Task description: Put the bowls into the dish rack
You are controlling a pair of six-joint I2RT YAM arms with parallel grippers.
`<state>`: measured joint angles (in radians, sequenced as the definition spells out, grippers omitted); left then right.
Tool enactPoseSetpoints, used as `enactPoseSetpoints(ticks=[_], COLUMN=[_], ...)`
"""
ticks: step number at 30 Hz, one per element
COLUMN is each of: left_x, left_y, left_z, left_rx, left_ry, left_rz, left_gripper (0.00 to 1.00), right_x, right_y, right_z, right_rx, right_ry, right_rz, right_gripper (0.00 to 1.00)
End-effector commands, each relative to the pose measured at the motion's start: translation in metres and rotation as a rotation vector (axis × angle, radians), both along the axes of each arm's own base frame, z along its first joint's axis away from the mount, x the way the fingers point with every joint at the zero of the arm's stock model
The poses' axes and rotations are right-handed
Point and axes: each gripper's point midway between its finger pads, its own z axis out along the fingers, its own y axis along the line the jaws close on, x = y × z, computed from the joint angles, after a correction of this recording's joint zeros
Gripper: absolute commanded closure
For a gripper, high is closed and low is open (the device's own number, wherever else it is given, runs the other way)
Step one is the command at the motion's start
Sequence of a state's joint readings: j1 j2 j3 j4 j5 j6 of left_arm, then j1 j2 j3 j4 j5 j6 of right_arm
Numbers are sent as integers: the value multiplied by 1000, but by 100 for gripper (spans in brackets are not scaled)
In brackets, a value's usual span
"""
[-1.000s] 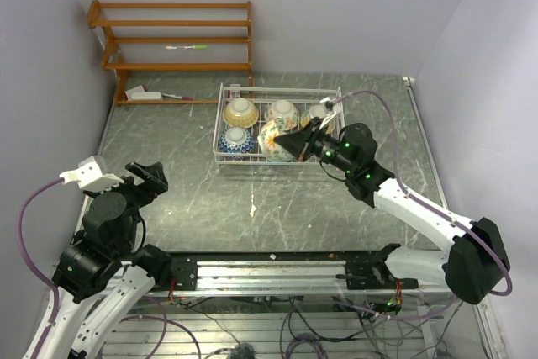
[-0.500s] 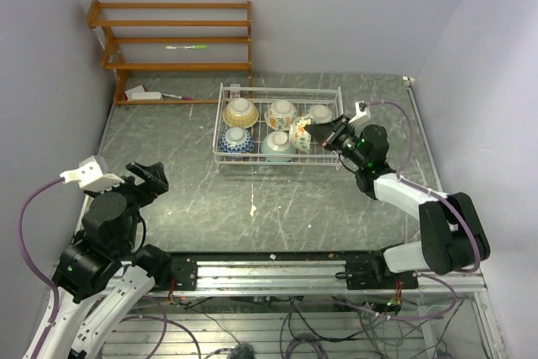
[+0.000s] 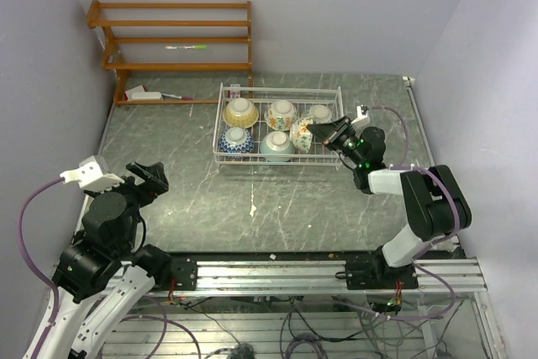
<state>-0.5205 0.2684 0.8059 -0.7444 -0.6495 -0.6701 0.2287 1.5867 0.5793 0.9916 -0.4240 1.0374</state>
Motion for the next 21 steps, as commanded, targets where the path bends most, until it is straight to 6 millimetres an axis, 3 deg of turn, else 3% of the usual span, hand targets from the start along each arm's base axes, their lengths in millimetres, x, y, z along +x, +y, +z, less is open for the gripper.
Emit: enactPoseSetpoints(ticks=[1,6,15,21], left_x=[2,2,4,4], left_y=[0,-1,-2,-2], left_z=[11,10,9,9], left_rx=[-18,-18,-20,-19], left_ry=[-36,-34,-32,-31], left_rz=[3,3,2,4], left_gripper=[5,5,5,5], right_x=[4,8,9,8], right_y=[-4,-7,-22,-34], right_z=[17,4,-41,-53], right_rx=[93,107,9,-86], right_ry=[-68,-23,173,236], right_rz=[15,11,-64,-126], right_gripper=[100,100,100,92])
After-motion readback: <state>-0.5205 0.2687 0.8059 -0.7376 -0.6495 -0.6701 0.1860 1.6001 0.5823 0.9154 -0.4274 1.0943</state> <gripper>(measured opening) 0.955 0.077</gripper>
